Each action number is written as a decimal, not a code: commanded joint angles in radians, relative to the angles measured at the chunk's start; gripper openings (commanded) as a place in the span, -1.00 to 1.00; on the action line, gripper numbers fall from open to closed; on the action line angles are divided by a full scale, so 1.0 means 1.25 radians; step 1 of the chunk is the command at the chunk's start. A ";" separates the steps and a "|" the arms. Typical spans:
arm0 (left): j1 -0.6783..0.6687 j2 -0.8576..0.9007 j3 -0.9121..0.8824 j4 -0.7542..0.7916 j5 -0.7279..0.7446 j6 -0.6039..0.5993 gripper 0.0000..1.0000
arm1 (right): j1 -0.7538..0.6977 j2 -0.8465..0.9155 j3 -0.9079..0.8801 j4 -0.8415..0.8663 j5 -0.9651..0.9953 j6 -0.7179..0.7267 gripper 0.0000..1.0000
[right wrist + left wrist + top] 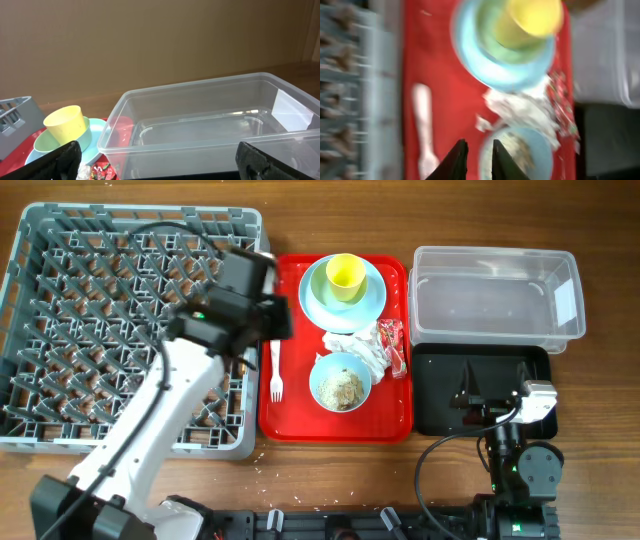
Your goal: Sort waste into correct bins and load items into the dishwasher rack
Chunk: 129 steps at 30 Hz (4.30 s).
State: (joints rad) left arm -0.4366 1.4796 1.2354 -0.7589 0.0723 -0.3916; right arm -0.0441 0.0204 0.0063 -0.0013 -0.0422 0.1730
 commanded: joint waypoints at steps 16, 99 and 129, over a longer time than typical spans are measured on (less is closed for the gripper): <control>-0.174 0.261 -0.033 -0.061 -0.302 -0.256 -0.31 | -0.002 -0.002 -0.001 0.002 -0.004 -0.012 1.00; -0.041 -0.053 -0.097 0.111 -0.034 0.092 -0.43 | -0.002 -0.002 -0.001 0.002 -0.004 -0.011 0.99; -0.074 0.231 -0.145 0.016 -0.070 0.070 -0.49 | -0.002 -0.002 -0.001 0.002 -0.004 -0.012 0.99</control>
State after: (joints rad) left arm -0.5259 1.7561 1.0958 -0.7677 -0.0166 -0.2829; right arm -0.0441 0.0204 0.0063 -0.0010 -0.0422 0.1730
